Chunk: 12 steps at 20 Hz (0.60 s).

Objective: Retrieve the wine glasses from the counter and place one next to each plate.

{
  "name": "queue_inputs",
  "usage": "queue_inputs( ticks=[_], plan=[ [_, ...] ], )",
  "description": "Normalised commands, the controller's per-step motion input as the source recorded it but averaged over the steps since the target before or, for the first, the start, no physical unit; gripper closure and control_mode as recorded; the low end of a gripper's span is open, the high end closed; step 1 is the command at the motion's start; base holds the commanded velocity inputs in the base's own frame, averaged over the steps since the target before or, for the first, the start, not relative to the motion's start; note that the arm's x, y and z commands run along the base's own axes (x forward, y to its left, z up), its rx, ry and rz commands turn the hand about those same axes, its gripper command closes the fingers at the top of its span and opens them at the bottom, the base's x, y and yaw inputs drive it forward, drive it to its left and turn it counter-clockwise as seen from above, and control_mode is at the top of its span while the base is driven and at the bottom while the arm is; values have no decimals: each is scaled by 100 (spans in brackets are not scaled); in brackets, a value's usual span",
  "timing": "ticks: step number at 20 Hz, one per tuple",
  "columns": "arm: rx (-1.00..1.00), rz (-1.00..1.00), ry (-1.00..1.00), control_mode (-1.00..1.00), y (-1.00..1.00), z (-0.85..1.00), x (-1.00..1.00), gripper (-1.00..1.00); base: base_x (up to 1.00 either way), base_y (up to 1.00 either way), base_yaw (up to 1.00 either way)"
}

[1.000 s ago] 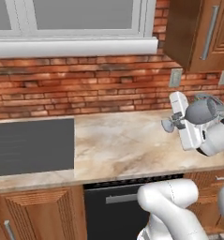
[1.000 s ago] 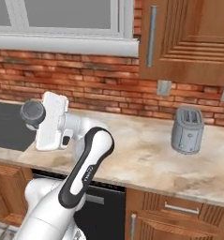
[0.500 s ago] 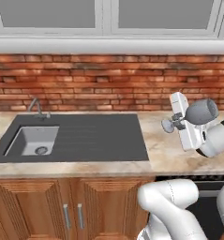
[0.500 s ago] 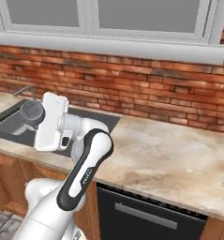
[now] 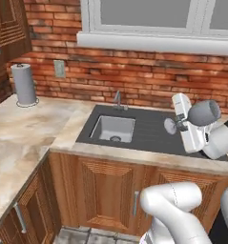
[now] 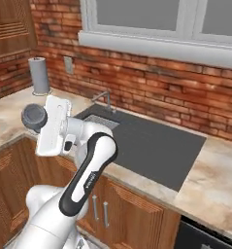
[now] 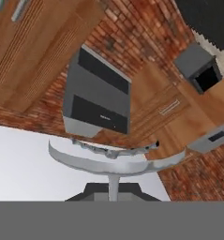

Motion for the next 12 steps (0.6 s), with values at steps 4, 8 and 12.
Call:
queue_inputs(
  ticks=[4,8,12],
  plan=[
    [0,0,0,100,0,0,0,100,0,1,100],
    [0,0,0,100,0,0,0,100,0,0,100],
    [0,0,0,100,0,0,0,100,0,0,100]
  ],
)
